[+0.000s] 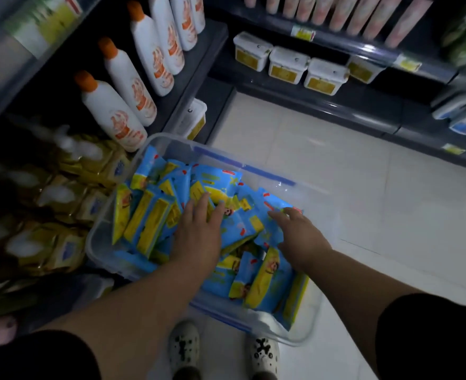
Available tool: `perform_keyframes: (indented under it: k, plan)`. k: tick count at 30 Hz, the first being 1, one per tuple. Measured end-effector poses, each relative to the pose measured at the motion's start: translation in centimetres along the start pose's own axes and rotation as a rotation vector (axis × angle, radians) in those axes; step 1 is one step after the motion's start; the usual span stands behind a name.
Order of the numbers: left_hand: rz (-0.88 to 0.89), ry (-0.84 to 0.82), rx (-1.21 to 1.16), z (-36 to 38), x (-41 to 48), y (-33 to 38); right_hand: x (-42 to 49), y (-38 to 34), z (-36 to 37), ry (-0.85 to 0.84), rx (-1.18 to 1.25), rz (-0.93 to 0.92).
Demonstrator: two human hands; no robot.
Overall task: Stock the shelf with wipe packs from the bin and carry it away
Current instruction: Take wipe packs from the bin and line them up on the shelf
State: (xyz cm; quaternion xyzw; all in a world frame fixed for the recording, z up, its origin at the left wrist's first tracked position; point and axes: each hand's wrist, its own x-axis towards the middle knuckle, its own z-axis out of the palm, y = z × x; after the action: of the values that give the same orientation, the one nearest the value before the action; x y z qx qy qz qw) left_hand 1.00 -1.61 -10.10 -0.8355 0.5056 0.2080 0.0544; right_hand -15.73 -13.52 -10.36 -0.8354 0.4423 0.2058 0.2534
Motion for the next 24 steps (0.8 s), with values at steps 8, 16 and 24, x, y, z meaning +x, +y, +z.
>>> perform_keyframes:
  k: [8,16,24]
  plan:
    - [-0.046,-0.098,-0.025,-2.9,0.7,1.2,0.2,-0.9,-1.3,-0.007,0.069,-0.102]
    - [-0.249,0.125,-0.592,-8.6,-2.9,1.6,-2.5,-2.9,-9.6,0.185,0.207,-0.149]
    - [-0.379,0.446,-0.95,-18.1,-9.8,-1.0,-6.9,-9.0,-18.8,0.207,0.387,-0.358]
